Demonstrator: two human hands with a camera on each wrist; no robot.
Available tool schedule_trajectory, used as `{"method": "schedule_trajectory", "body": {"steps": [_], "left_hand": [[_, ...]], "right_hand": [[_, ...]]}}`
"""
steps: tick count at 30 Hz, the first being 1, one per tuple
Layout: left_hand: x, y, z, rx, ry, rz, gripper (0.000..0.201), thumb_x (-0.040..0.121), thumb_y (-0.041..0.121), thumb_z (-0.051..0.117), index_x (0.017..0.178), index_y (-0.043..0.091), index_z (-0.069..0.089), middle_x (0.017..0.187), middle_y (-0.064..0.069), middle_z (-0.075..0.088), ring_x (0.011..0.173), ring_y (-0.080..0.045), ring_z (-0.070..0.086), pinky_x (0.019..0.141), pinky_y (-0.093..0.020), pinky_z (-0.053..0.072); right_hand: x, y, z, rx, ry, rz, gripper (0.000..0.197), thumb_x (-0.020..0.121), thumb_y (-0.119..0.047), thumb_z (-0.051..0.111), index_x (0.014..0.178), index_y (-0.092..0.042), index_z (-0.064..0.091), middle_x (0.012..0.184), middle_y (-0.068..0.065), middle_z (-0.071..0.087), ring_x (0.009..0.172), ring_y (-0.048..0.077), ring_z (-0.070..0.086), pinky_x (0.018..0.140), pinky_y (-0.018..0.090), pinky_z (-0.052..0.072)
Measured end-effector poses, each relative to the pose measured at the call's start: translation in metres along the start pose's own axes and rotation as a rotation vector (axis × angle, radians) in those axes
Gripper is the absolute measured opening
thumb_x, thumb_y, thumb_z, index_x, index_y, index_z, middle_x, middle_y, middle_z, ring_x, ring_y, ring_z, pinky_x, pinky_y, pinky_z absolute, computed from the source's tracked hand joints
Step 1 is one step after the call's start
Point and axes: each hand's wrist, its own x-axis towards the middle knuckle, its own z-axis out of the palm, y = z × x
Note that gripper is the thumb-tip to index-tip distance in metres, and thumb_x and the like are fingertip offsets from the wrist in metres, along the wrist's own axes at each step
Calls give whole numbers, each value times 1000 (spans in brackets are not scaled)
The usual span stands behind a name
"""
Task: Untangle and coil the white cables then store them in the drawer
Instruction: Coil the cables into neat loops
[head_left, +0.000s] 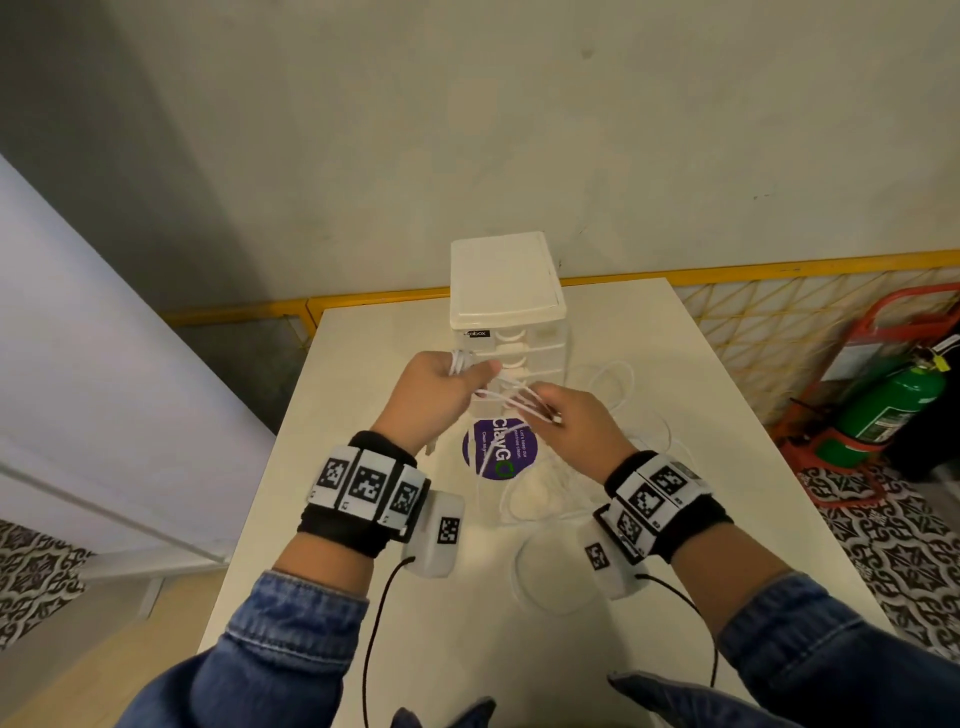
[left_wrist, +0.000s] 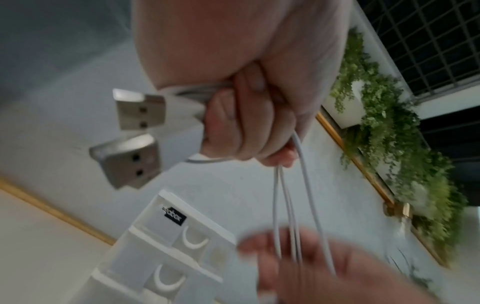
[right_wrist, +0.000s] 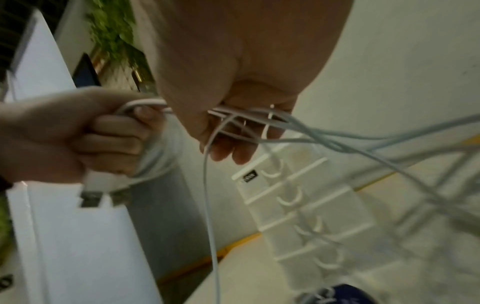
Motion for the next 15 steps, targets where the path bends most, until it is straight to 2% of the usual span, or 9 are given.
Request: {"method": "schedule_trajectory", "body": {"steps": [3, 5, 6, 8, 10, 11, 13, 14, 15], "left_hand": [[4, -6, -16, 22, 61, -6, 42, 85, 33, 66, 52, 13, 50, 46, -4, 35, 36, -13, 30, 44, -24, 27], [1, -8, -19, 62, 25, -10, 41, 86, 38, 64, 60, 8, 54, 48, -6, 38, 37, -13, 31, 45, -24, 30], [-1, -9, -19, 83, -23, -19, 42, 85, 42, 63, 63, 7, 57, 48, -7, 39, 37, -12, 32, 45, -24, 31], [-6, -12, -17, 155, -192, -51, 46, 81, 52, 62, 65, 9, 59, 48, -4, 39, 36, -10, 32, 44, -21, 32], [-13, -15, -12, 239, -387, -79, 45, 76, 54, 66, 64, 13, 55, 46, 2, 38, 36, -9, 31, 44, -21, 28], [-16, -16, -9, 260, -457, -86, 43, 77, 50, 68, 62, 13, 51, 44, 4, 38, 36, -9, 30, 44, -22, 26], [-20, -15, -3, 230, -539, -82, 43, 84, 38, 67, 55, 15, 45, 39, 7, 38, 34, -9, 29, 43, -23, 25], [-21, -13, -1, 176, -572, -72, 45, 87, 34, 65, 50, 17, 45, 36, 7, 37, 33, -9, 28, 43, -24, 24], [-22, -11, 1, 104, -605, -56, 48, 88, 34, 63, 46, 21, 45, 35, 7, 35, 32, -10, 26, 42, -23, 21]], "right_hand": [[-5, 18, -10, -116, -105, 170, 25, 87, -29, 51, 90, -6, 63, 73, 13, 66, 71, 29, 61, 71, 38, 47], [-3, 18, -19, -131, -106, 193, 14, 85, -17, 56, 89, -7, 64, 73, 9, 67, 72, 24, 63, 70, 32, 47], [0, 16, -24, -102, -67, 182, 9, 85, -12, 57, 89, -9, 65, 72, 4, 67, 71, 19, 61, 67, 25, 45], [7, 8, -38, -52, 105, 116, 15, 85, -7, 58, 93, -14, 67, 79, -3, 64, 74, 12, 57, 65, 12, 40], [15, 1, -47, -44, 260, 32, 23, 81, 3, 57, 94, -13, 68, 89, -2, 60, 79, 11, 54, 69, 6, 38], [17, 1, -49, -48, 273, 15, 29, 78, 7, 55, 93, -13, 68, 91, 0, 59, 80, 11, 54, 70, 4, 38], [18, 8, -46, -83, 211, 55, 36, 74, 11, 51, 93, -15, 68, 91, 1, 58, 81, 14, 54, 68, 4, 37], [17, 15, -41, -126, 150, 98, 37, 75, 10, 50, 94, -16, 68, 91, 2, 56, 81, 16, 54, 68, 6, 37], [14, 21, -36, -180, 76, 142, 36, 77, 8, 49, 96, -16, 68, 92, 5, 56, 82, 18, 54, 70, 13, 40]]}}
